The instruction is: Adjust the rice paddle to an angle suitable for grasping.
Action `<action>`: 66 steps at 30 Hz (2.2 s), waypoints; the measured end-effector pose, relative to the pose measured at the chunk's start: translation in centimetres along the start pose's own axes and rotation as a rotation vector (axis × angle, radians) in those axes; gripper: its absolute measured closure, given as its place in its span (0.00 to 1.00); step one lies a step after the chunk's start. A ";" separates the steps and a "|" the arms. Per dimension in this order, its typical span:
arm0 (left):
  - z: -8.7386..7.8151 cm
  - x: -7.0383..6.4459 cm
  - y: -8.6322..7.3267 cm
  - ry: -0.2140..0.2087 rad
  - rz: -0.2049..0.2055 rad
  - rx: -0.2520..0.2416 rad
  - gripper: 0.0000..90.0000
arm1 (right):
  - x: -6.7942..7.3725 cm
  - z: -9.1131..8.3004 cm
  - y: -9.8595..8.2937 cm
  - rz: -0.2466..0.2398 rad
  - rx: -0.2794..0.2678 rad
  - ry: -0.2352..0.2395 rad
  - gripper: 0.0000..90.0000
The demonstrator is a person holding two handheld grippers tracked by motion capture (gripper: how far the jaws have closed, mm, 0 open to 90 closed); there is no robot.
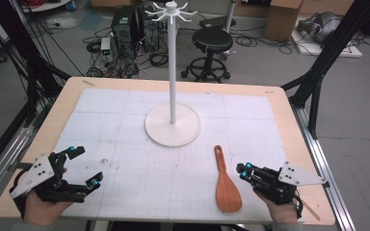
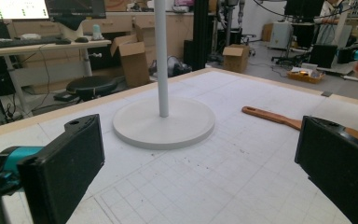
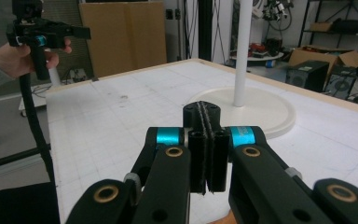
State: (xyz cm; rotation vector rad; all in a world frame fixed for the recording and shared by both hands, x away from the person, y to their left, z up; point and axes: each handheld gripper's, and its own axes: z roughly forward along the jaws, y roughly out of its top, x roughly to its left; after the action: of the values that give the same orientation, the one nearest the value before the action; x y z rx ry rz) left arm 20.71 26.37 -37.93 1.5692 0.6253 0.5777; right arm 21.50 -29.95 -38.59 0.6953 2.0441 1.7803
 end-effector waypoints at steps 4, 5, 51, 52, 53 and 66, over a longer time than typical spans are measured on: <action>-0.1 0.0 0.0 0.001 0.000 0.002 0.02 | 0.2 0.6 -0.1 -0.003 0.026 0.029 1.00; -0.1 0.0 0.0 0.002 -0.001 0.003 0.02 | 0.3 0.9 -0.2 -0.007 0.036 0.034 1.00; -0.4 0.6 -0.6 0.012 -0.047 0.023 0.02 | 1.6 7.9 -5.3 -0.010 0.491 0.071 1.00; -0.4 0.6 -0.6 0.012 -0.046 0.023 0.02 | 1.7 8.0 -5.3 -0.017 0.508 0.072 1.00; -0.4 0.6 -0.6 0.013 -0.047 0.025 0.02 | 1.7 8.0 -5.3 -0.017 0.508 0.072 1.00; -0.5 0.7 -0.7 0.013 -0.051 0.027 0.02 | 1.9 8.4 -5.0 -0.048 0.582 0.078 1.00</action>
State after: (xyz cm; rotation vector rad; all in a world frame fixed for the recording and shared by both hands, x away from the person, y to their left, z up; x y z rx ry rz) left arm 20.80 27.24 -38.61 1.5717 0.6836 0.5429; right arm 23.89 -22.50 -44.71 0.7238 2.6347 1.1920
